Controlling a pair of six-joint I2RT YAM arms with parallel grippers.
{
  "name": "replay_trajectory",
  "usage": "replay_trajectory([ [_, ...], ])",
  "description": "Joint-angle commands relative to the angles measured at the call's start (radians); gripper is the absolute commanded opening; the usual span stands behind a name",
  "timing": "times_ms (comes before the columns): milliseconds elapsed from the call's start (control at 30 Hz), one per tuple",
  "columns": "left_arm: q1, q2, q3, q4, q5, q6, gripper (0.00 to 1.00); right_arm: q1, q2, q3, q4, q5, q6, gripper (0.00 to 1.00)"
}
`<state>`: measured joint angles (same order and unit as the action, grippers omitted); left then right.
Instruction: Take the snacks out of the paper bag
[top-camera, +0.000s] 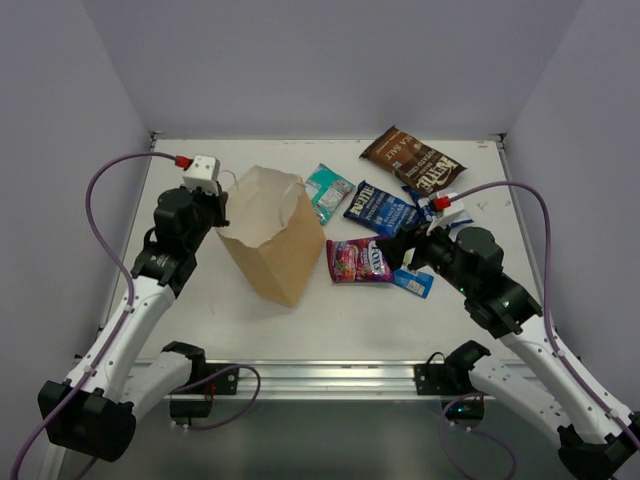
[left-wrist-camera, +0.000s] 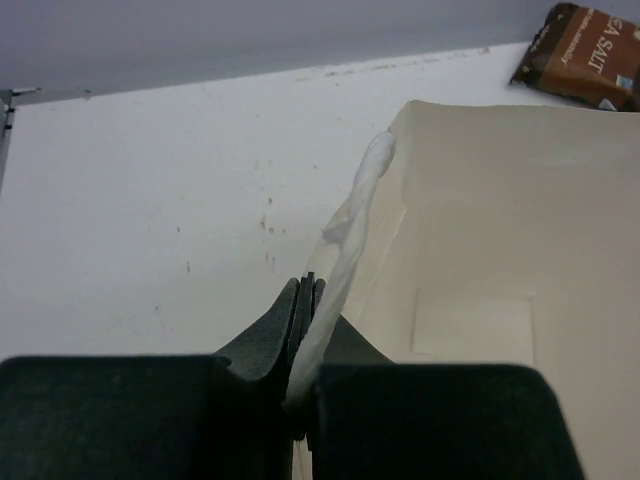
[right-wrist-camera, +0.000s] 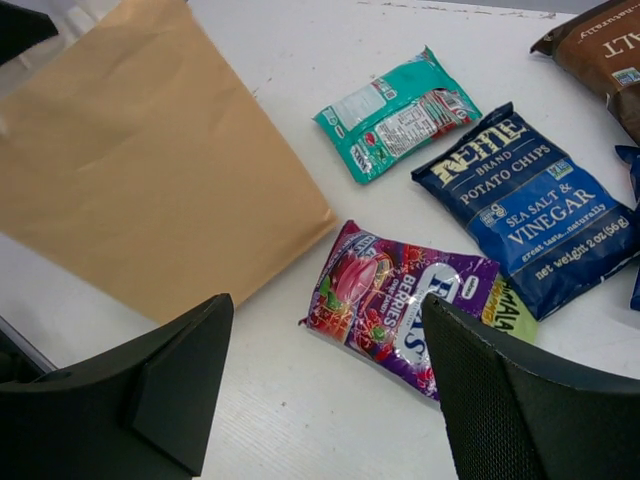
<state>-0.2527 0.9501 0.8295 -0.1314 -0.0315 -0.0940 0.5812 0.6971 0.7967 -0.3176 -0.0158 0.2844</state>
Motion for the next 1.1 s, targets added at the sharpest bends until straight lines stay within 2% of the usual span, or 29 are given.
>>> replay_trajectory([
  [0, 0.021, -0.013, 0.052, 0.095, -0.097, 0.011, 0.00, -0.004, -0.001, 0.025, -0.008, 0.034, -0.034, 0.79],
  [267, 0.098, 0.039, 0.025, 0.164, -0.119, 0.034, 0.00, -0.003, 0.013, 0.036, -0.009, 0.040, -0.042, 0.79],
  [533, 0.182, 0.108, 0.072, 0.161, -0.125, 0.039, 0.00, -0.003, 0.012, 0.047, -0.032, 0.054, -0.056, 0.79],
  [867, 0.184, 0.141, 0.180, 0.099, -0.100, 0.017, 0.00, -0.003, 0.021, 0.076, -0.049, 0.071, -0.074, 0.80],
  [1067, 0.184, 0.157, 0.165, 0.081, -0.102, 0.004, 0.00, -0.004, 0.039, 0.090, -0.049, 0.066, -0.076, 0.80],
])
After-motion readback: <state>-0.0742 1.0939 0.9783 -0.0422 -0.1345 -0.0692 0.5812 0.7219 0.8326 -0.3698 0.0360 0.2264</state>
